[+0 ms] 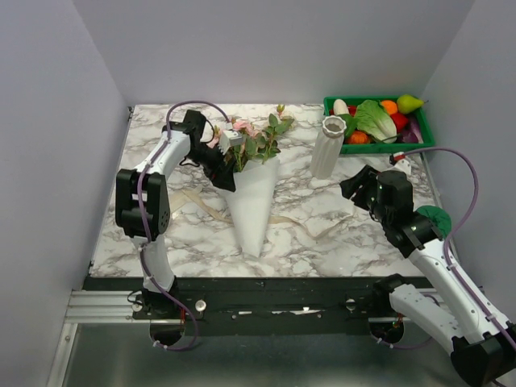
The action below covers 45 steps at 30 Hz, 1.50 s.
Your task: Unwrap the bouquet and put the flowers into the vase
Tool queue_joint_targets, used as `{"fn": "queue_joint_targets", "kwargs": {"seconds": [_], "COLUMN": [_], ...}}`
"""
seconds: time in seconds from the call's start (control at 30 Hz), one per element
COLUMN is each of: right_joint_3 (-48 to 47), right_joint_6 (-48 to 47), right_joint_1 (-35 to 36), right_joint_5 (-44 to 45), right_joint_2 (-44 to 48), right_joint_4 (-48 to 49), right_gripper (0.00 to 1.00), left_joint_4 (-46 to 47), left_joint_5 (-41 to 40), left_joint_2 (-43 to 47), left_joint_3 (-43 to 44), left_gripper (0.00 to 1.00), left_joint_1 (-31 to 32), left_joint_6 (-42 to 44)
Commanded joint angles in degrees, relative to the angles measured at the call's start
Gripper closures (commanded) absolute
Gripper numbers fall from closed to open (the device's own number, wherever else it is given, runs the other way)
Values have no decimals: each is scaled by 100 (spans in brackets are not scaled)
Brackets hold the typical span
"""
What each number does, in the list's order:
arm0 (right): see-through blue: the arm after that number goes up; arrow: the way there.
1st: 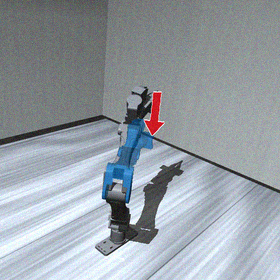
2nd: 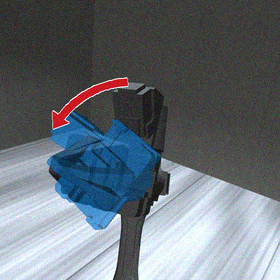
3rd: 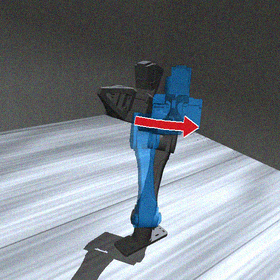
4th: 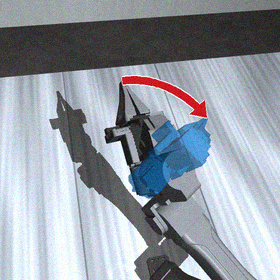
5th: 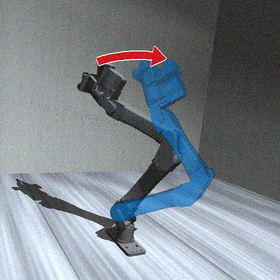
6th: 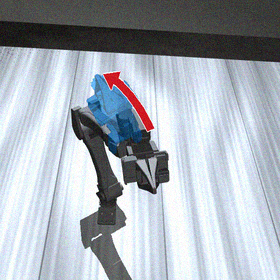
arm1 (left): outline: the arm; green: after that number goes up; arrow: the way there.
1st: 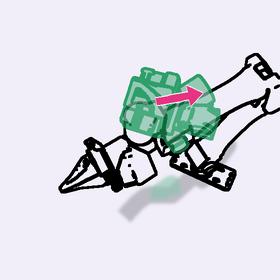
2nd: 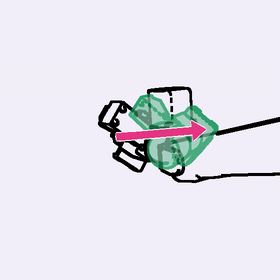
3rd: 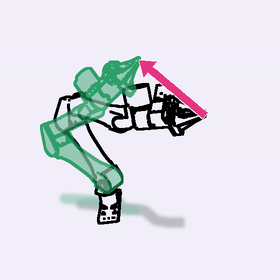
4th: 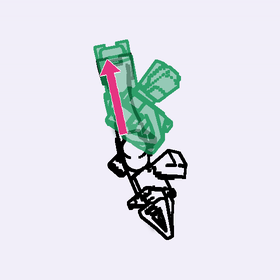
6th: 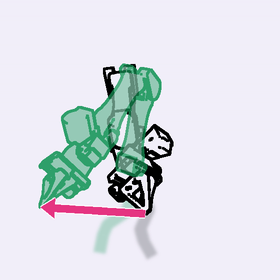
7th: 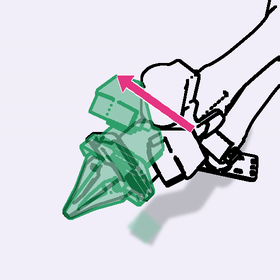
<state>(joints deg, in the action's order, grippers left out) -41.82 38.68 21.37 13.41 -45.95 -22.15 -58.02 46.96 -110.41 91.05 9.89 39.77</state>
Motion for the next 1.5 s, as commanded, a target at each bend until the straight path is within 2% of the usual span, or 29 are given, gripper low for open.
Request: {"fn": "queue_joint_targets", "kwargs": {"seconds": [0.0, 0.27, 0.33, 0.4, 0.5, 0.53, 0.63, 0.67, 0.73, 0.77, 0.8, 1.03, 1.17, 1.47], "right_joint_3": [-124, -45, -36, -54, -89, -124, -186, -186, -186, -186, -186, -195, -177, -98], "right_joint_6": [-71, -97, -106, -115, -150, -150, -141, -124, -106, -106, -106, -115, -115, -106], "right_joint_1": [-1, -1, -1, -1, -1, -1, -1, -1, -1, -1, -1, -1, -1, 8], "right_joint_5": [-224, -409, -418, -444, -462, -471, -532, -541, -567, -567, -585, -673, -673, -691], "right_joint_2": [113, 139, 148, 148, 78, 52, -71, -80, -115, -107, -115, -80, -37, 69], "right_joint_4": [185, 255, 264, 273, 273, 264, 282, 290, 325, 343, 334, 334, 343, 352], "right_gripper": [36, 38, 41, 42, 56, 65, 73, 75, 78, 80, 81, 82, 81, 80], "left_joint_4": [97, 195, 151, 20, -78, -78, -104, -130, -201, -227, -245, -289, -403, -790], "left_joint_5": [-55, -170, -170, -152, -117, -152, -231, -292, -336, -371, -380, -503, -460, -433], "left_joint_2": [-138, -437, -464, -490, -403, -368, -271, -244, -174, -156, -104, 81, 248, 1012], "left_joint_3": [-25, 186, 150, 107, -33, -69, -87, -61, 1, 10, 36, 229, 396, 1126], "left_gripper": [5, 5, 7, 13, 20, 22, 34, 42, 52, 64, 69, 82, 99, 99], "left_joint_1": [31, 39, 48, 65, 92, 101, 110, 110, 110, 118, 118, 118, 136, 627], "left_joint_6": [-4, -171, -136, -13, 162, 180, 180, 189, 198, 198, 198, 31, -57, -759]}}
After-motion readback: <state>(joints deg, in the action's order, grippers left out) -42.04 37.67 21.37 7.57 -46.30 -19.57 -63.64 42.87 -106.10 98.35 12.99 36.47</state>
